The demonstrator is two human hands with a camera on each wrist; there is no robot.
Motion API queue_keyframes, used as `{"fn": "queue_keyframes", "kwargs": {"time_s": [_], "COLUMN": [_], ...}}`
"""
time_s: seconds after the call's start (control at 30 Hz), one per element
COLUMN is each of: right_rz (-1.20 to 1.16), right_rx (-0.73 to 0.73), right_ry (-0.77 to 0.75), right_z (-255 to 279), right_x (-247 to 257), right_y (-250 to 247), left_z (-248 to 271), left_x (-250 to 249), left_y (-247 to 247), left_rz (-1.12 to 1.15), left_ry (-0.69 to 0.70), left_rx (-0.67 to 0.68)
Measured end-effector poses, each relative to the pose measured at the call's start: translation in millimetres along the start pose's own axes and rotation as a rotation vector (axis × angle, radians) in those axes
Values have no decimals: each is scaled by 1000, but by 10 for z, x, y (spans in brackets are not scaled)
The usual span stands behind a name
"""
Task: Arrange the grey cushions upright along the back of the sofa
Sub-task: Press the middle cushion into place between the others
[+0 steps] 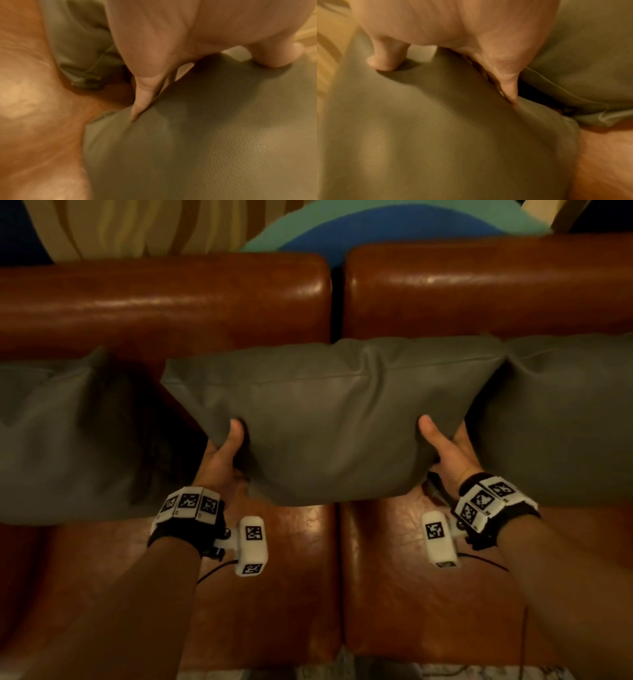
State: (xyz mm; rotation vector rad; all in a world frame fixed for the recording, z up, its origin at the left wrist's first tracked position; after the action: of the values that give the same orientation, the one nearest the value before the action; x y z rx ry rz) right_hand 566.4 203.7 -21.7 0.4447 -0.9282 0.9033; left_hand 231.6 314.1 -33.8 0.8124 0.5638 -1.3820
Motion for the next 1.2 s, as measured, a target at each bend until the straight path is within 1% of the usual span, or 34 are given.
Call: {"fn": "queue_keyframes", "kwargs": {"time_s": [0.07, 0.23, 0.4, 0.57, 0.63, 0.7, 0.77, 0.8, 0.87, 0.93, 0.97, 1.07, 1.13, 1.2], "right_rz": [-49, -18, -10, 24, 49, 83, 107, 98, 50, 20, 25, 73, 138, 189], "right_rx": [-21, -33, -41, -28, -37, -79, -162, -213, -295, -325, -321, -269, -242, -221], "right_ry": [22, 104, 84, 100, 92, 57, 14, -1, -8, 1, 11, 96, 120, 133], "right_z": [-27, -6, 8, 42, 51, 88, 163, 216, 355, 510, 584, 761, 818, 801], "right_x": [25, -72, -146, -128, -95, -97, -157, -213, -349, -509, -592, -870, -1004, -1094], "right_y": [-7, -73, -72, -64, -81, -128, -208, -257, -331, -384, -409, -496, -603, -792], "left_z": [-15, -91, -138, -97, -40, 52, 167, 227, 357, 467, 511, 627, 719, 787], "left_x": [-20, 13, 55, 20, 29, 39, 75, 104, 209, 402, 507, 838, 996, 1131], "left_y": [63, 79, 52, 83, 64, 3, -78, -99, -168, -261, -278, -171, 56, 396], "left_rz": [-12, 0, -5, 15, 53, 62, 6, -38, -138, -246, -315, -530, -658, -709], "left_ry": [-8, -54, -60, 2, 21, 64, 128, 155, 165, 151, 137, 48, 26, 31], "left_rx": [-6, -32, -40, -74, -59, -41, -68, -89, -164, -234, -225, -83, 17, 128]}}
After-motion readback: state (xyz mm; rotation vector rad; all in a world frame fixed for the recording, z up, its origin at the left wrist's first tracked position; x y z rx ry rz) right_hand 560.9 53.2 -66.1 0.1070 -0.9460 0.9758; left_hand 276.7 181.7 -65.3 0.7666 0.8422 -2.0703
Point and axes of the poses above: each hand's wrist, its own z-axis away from the middle knuckle, its own y-axis out of the palm, x = y × z, the point moved 5 cm from there along -z, towards the middle knuckle, and after that the axes turned 3 degrees about z, right-handed, at the moved point
